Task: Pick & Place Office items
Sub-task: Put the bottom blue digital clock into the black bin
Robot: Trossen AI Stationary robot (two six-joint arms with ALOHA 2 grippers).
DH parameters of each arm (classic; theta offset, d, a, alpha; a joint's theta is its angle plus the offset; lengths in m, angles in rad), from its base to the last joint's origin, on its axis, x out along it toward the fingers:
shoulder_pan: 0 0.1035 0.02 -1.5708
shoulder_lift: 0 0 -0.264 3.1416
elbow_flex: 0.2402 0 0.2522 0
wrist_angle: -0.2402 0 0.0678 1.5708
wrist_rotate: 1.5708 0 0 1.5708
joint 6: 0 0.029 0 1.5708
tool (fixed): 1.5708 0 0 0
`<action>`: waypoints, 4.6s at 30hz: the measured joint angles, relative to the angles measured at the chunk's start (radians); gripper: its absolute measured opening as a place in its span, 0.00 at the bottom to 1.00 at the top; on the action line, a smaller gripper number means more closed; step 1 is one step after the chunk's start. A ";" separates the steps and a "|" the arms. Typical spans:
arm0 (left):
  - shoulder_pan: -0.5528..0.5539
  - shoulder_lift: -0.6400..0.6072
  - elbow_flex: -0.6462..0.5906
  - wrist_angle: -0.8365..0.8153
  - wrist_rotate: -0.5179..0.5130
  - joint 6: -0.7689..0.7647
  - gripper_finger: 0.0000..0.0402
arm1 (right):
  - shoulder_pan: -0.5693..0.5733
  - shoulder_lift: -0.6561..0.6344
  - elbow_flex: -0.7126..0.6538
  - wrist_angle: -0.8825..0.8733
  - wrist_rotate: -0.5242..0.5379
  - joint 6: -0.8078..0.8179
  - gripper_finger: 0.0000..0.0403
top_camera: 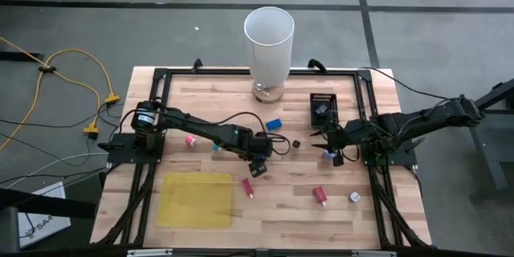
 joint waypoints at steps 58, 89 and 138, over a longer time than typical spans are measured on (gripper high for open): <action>0.021 0.042 0.000 0.008 -0.020 0.082 0.16 | 0.000 0.000 0.000 0.004 0.000 0.000 0.34; 0.186 -0.105 0.000 0.383 0.127 0.413 0.16 | 0.000 0.000 0.000 0.005 0.000 0.000 0.34; 0.168 -0.104 0.000 0.393 0.131 0.421 0.16 | 0.000 0.024 0.000 0.177 -0.170 0.247 0.34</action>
